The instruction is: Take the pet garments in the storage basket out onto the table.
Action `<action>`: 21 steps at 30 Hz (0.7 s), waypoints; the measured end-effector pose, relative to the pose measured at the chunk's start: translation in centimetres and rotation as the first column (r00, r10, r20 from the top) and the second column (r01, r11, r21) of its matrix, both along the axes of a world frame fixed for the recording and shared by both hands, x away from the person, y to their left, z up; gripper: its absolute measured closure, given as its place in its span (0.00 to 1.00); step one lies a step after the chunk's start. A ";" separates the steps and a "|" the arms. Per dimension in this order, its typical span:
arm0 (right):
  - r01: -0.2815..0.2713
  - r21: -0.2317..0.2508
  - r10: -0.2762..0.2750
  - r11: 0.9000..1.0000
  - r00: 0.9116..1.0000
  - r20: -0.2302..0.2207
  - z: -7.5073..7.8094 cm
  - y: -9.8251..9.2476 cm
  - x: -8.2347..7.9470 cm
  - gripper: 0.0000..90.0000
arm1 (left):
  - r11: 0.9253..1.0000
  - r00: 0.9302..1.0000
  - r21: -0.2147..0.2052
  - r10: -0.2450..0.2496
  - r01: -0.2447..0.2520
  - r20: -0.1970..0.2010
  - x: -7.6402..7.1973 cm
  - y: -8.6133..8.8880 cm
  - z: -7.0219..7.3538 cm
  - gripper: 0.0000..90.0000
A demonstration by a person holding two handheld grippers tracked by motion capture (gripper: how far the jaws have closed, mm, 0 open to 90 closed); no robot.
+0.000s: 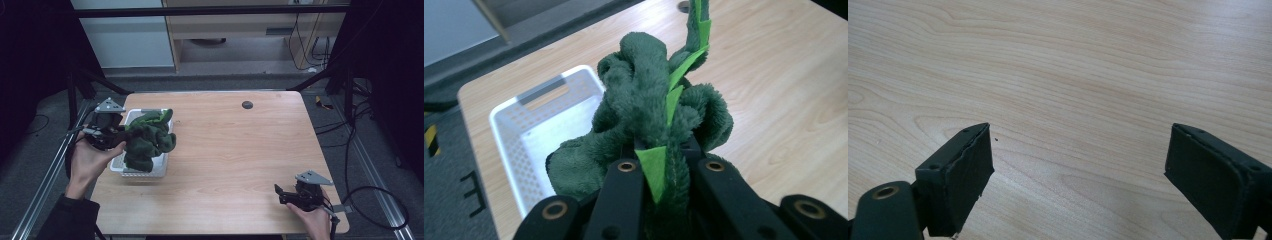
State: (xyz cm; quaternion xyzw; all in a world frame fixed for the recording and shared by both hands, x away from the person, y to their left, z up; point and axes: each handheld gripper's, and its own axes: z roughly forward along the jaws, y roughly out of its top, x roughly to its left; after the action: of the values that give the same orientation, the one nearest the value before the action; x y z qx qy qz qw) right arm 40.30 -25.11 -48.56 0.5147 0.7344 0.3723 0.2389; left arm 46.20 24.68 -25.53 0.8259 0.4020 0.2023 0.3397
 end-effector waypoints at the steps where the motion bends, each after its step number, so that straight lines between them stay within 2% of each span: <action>1: 0.001 0.001 -0.001 1.000 1.000 -0.001 0.0 0.0 0.0 0.13 | 1.000 1.000 0.002 -0.017 0.017 -0.002 -0.1 -0.4 0.1 0.95; 5: -0.001 -0.009 0.001 1.000 1.000 0.008 0.0 -0.2 0.0 0.13 | 0.997 0.997 0.023 -0.077 0.077 -0.003 -0.2 -2.0 0.2 0.95; 12: 0.004 -0.008 -0.004 1.000 1.000 0.019 0.1 -0.3 0.0 0.13 | 0.991 0.992 0.038 -0.130 0.130 -0.009 -0.1 -3.9 -0.1 0.95; 13: 0.007 -0.009 -0.007 1.000 1.000 0.025 0.1 -0.4 0.0 0.13 | 0.988 0.989 0.040 -0.148 0.149 -0.018 0.0 -4.5 -0.3 0.95; 19: 0.020 -0.005 -0.020 1.000 0.999 0.034 0.2 -0.7 -0.1 0.12 | 0.980 0.981 0.048 -0.191 0.192 -0.030 0.4 -6.2 -0.9 0.95; 21: 0.026 -0.007 -0.025 1.000 0.999 0.037 0.2 -0.9 -0.1 0.12 | 0.975 0.976 0.054 -0.215 0.217 -0.038 0.7 -7.2 -1.5 0.95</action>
State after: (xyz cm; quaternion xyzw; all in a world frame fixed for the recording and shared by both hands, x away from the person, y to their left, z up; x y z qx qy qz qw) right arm 40.20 -25.98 -48.34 0.5162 0.7246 0.3760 0.2592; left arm 46.94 17.53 -27.01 0.8772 0.3093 0.1624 0.3293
